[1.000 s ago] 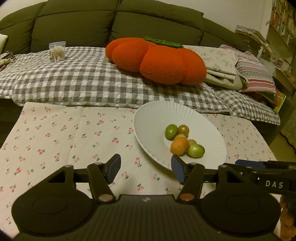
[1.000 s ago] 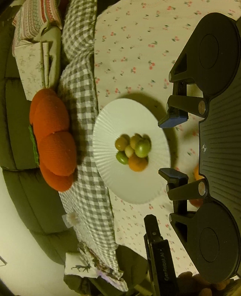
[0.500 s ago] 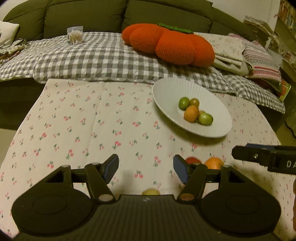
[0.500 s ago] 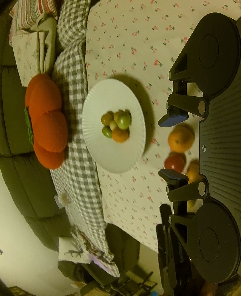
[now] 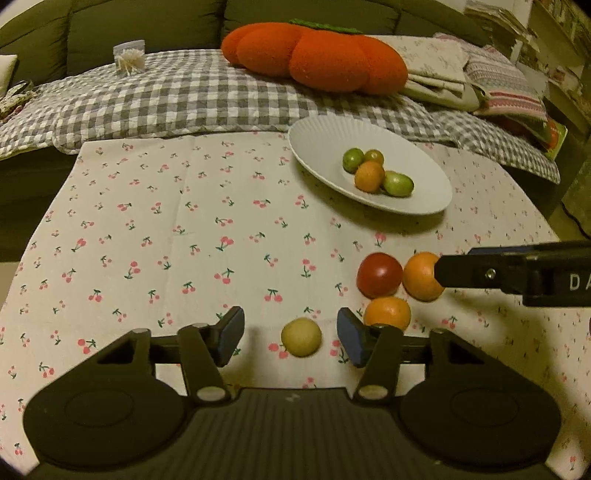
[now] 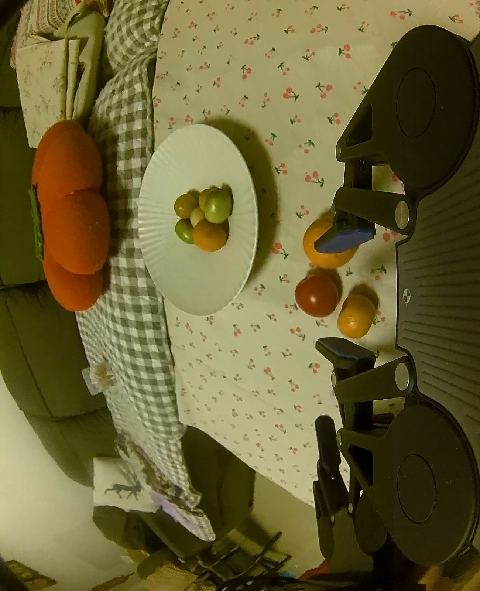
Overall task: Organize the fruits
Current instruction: 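Move the left tool to the pale yellow fruit while the right tool approaches a small orange, then grasp the pale yellow fruit with the left tool while the right tool grasps the small orange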
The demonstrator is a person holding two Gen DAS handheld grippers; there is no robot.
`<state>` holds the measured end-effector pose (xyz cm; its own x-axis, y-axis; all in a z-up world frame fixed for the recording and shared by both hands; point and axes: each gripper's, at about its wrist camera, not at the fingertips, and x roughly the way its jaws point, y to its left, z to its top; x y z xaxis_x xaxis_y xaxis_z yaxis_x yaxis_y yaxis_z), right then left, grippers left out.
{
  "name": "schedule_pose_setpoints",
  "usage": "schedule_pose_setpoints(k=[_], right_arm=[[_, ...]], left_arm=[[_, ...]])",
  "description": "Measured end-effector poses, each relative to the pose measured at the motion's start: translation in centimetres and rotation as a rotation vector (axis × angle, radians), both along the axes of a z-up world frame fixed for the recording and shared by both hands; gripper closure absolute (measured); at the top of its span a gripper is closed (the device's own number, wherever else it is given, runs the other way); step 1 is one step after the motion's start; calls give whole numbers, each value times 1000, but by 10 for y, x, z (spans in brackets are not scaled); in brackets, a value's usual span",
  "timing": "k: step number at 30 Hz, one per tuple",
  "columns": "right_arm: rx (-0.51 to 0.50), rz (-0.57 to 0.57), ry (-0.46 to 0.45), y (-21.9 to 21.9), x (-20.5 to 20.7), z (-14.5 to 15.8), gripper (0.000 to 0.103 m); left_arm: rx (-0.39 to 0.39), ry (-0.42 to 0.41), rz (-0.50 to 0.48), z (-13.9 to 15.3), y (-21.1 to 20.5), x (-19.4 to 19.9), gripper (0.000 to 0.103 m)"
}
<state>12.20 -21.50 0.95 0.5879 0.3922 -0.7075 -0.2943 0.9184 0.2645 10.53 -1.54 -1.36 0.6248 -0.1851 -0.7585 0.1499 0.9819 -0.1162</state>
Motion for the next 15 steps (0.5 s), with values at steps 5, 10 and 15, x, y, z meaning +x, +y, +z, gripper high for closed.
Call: schedule_pose_setpoints(k=[5, 10, 15], right_arm=[[-5, 0, 9, 1, 0, -3, 53], [-4, 11, 6, 2, -1, -4, 53], [-5, 17, 12, 4, -1, -6, 53]], left_arm=[[16, 5, -32, -7, -5, 0, 61], [18, 4, -41, -11, -6, 0, 70], [22, -2, -52, -14, -6, 0, 77]])
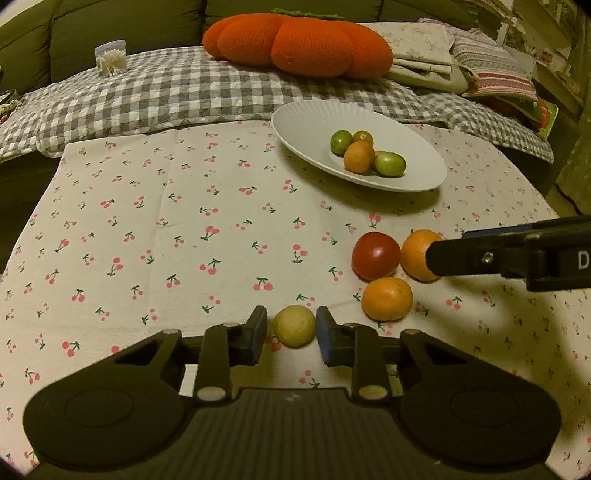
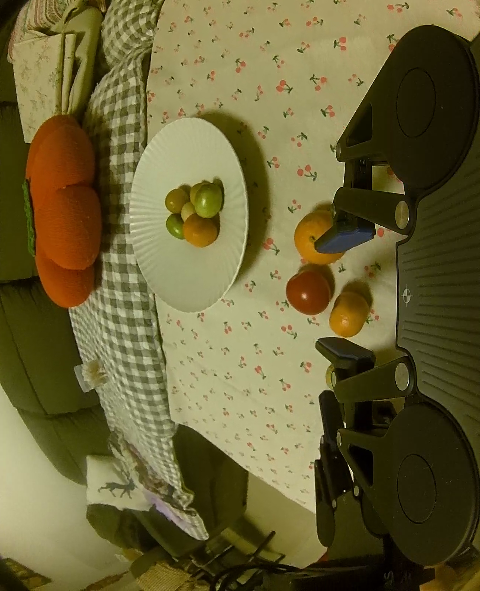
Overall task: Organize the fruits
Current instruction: 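Grasp the pale yellow fruit with the left tool while the right tool grasps the small orange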
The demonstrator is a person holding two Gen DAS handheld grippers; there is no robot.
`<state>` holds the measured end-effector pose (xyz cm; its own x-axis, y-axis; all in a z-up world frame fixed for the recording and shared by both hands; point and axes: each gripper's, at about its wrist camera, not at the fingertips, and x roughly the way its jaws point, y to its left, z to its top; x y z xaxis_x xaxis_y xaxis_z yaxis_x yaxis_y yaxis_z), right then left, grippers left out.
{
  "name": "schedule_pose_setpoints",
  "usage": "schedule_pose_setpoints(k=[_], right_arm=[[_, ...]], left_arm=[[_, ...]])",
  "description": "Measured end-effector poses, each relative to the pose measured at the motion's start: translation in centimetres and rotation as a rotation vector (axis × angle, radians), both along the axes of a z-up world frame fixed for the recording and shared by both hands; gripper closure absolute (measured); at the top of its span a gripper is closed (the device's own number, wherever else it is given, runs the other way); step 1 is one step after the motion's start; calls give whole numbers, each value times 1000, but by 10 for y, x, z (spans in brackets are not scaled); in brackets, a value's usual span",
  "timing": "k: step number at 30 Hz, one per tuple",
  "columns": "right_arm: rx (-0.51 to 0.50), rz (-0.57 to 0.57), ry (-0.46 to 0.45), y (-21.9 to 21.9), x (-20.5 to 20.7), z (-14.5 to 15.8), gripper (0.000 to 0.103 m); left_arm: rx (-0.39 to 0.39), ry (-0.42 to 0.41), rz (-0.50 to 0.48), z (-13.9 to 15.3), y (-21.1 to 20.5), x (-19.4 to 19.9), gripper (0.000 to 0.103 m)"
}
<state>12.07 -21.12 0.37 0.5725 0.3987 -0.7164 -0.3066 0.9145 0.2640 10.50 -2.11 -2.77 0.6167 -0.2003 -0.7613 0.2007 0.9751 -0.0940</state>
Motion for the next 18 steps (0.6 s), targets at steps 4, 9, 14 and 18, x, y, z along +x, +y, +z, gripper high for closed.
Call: schedule_pose_setpoints(k=[4, 9, 14, 18], right_arm=[[1, 19, 6, 4, -1, -3, 53], [-11, 29, 36, 10, 1, -15, 53], [-10, 28, 65, 15, 4, -27, 53], [-2, 25, 72, 18, 7, -33, 53]], left_arm=[[22, -16, -23, 0, -4, -2, 80], [24, -18, -22, 0, -5, -3, 80], [34, -25, -27, -1, -5, -4, 80], [47, -34, -26, -2, -7, -4, 79]])
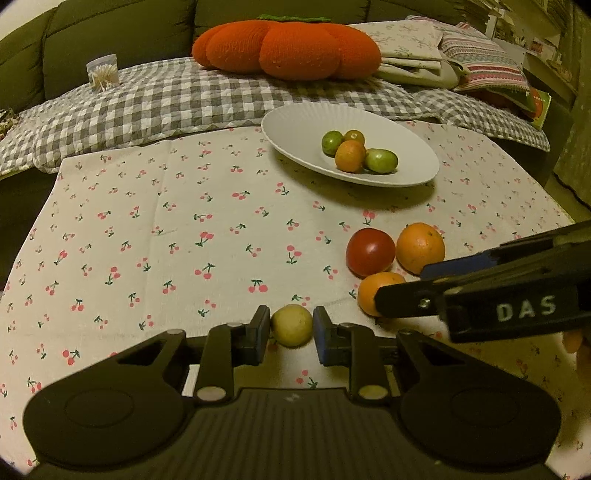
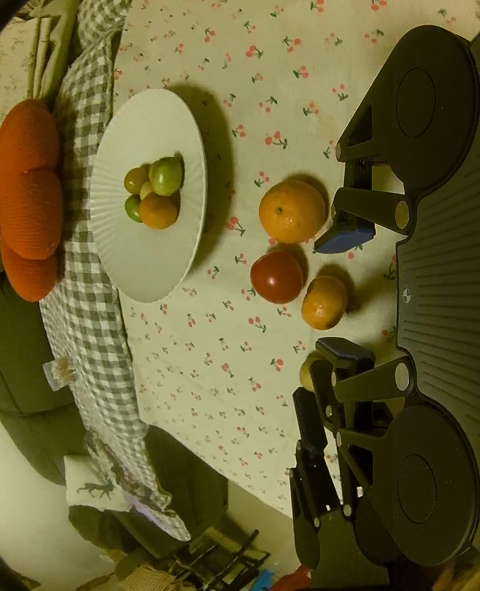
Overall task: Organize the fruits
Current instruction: 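Grasp the pale yellow fruit with the left tool while the right tool grasps the small orange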
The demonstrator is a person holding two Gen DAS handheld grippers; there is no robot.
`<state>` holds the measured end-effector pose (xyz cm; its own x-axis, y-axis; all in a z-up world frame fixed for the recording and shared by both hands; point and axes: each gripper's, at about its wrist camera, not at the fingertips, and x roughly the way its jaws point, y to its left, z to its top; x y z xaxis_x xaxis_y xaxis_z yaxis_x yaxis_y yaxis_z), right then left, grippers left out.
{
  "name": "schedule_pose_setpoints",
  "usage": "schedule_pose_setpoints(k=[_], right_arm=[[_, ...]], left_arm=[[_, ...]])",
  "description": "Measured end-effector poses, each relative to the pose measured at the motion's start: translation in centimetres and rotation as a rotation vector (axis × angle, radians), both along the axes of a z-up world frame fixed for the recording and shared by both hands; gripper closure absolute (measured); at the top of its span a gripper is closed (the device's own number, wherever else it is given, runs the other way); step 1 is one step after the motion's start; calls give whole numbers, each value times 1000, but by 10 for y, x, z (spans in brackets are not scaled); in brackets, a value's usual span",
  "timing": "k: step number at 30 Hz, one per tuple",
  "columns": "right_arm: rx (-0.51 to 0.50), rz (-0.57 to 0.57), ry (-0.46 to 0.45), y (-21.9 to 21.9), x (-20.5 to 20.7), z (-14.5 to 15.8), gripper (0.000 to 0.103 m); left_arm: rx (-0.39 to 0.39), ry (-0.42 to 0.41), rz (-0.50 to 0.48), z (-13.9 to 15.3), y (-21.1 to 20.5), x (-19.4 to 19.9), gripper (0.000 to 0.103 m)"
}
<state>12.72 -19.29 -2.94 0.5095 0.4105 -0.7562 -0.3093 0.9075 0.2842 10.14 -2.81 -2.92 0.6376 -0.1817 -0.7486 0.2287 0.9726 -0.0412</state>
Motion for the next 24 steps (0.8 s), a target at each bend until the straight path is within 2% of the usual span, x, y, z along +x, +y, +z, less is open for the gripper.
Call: schedule_pose_setpoints(k=[6, 9, 11, 24], right_arm=[[1, -9, 3, 5, 7, -9, 56], [3, -8, 5, 8, 10, -13, 67], [6, -2, -4, 10, 10, -13, 70], [50, -9, -39, 0, 2, 10, 71]], left_arm=[[25, 26, 0, -10, -1, 4, 79], [5, 27, 12, -10, 1, 5, 79], [10, 29, 12, -10, 1, 5, 80], [-38, -6, 19, 6, 3, -1, 80]])
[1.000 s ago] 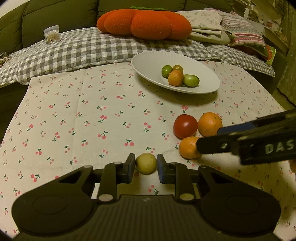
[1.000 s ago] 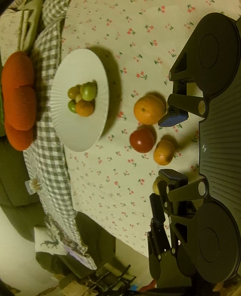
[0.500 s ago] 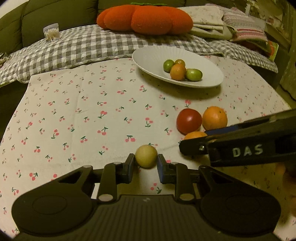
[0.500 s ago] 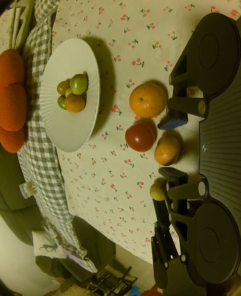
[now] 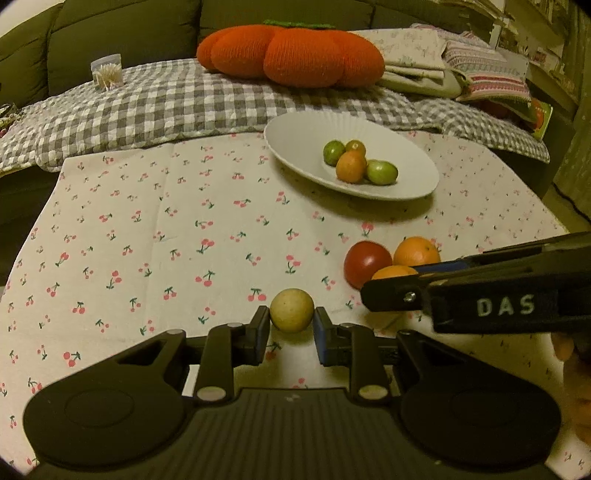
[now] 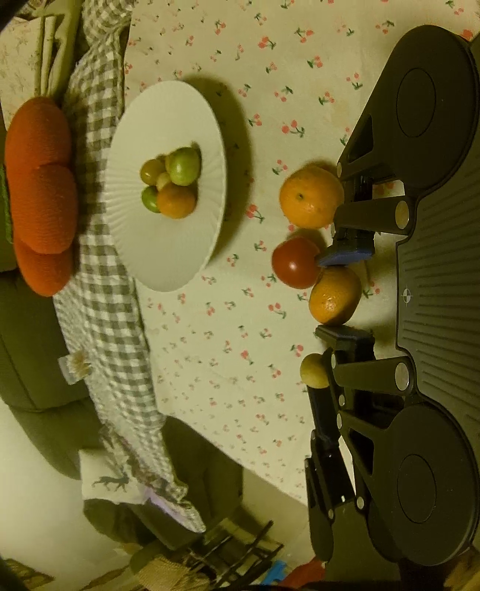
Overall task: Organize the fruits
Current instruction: 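Grasp the pale yellow fruit with the left tool while the right tool grasps the small orange, then carry both held fruits up and over the white plate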
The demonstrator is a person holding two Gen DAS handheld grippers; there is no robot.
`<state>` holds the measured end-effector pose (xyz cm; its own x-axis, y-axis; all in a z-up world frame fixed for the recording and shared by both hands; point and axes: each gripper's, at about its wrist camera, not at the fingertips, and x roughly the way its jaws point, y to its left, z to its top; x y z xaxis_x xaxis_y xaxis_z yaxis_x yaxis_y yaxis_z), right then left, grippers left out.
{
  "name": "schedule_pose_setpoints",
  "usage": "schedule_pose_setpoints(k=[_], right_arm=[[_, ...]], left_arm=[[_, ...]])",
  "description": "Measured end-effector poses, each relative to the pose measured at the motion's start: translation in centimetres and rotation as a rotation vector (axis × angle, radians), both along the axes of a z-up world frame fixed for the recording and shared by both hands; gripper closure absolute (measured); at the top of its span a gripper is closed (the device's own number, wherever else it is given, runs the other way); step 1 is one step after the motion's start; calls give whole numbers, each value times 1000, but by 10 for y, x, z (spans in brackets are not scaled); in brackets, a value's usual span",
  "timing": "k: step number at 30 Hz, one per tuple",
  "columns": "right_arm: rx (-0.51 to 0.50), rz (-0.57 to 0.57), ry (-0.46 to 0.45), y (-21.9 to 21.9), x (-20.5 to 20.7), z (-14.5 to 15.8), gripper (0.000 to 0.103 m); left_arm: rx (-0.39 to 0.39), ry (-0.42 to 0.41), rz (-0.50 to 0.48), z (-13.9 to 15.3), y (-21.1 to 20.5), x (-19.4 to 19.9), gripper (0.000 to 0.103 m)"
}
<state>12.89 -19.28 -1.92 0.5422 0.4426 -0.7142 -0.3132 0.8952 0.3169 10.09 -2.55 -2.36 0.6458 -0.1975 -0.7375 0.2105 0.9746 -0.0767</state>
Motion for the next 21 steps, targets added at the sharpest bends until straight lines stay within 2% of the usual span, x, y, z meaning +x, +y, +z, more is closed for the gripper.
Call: schedule_pose_setpoints(k=[21], right_arm=[[76, -138, -100, -54, 13, 34, 70]], left_arm=[[-50, -87, -10, 32, -18, 19, 80]])
